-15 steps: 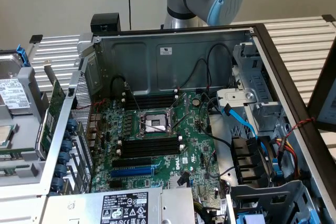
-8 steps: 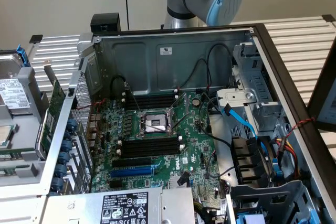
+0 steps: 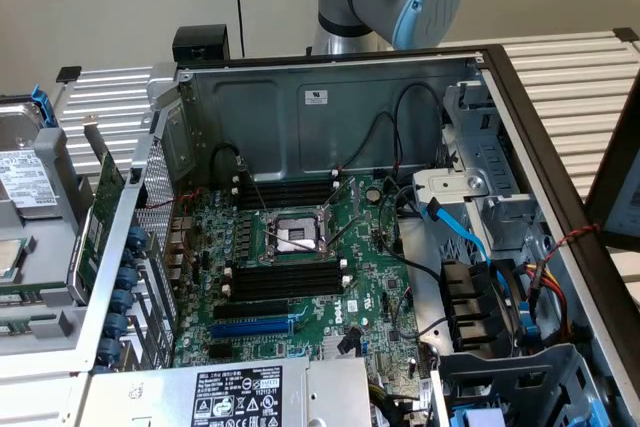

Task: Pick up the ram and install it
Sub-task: 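Pick up the ram and move it above insertion slot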

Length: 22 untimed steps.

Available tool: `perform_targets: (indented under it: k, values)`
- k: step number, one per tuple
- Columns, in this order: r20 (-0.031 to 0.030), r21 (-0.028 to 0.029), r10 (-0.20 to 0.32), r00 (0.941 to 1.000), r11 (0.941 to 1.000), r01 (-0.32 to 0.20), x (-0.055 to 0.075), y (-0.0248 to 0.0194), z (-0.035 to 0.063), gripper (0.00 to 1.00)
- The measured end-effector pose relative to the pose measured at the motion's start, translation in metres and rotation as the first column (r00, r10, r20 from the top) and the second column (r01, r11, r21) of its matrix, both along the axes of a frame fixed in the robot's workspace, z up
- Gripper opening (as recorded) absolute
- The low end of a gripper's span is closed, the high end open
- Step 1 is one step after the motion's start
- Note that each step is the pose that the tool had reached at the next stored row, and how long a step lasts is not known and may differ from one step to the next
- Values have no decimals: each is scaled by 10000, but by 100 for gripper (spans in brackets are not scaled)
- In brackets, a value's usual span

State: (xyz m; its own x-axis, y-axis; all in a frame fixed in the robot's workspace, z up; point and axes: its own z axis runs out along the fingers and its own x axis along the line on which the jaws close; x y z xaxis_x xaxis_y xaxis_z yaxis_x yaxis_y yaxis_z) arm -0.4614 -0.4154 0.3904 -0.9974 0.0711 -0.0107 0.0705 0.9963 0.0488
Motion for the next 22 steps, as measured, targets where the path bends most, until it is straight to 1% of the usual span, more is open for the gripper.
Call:
perform_targets:
  k: [3, 6, 8, 11, 14, 16, 19, 22]
  values:
    - [0, 1, 39, 10000, 10000, -39, -7, 0, 0, 11]
    - [0, 0, 585, 9983, 9983, -585, -9, 1, -3, 11]
    - [1, 0, 934, 9956, 9956, -934, -8, 0, -5, 11]
    - [0, 0, 1486, 9889, 9889, -1486, -8, 0, -8, 11]
    - [0, 0, 2011, 9796, 9796, -2011, -8, 0, -15, 11]
    - [1, 0, 2368, 9716, 9716, -2368, -8, 0, -21, 11]
    - [-1, 0, 2893, 9572, 9572, -2893, -8, 0, -31, 11]
    - [-1, 0, 3420, 9397, 9397, -3420, -8, 0, -43, 11]
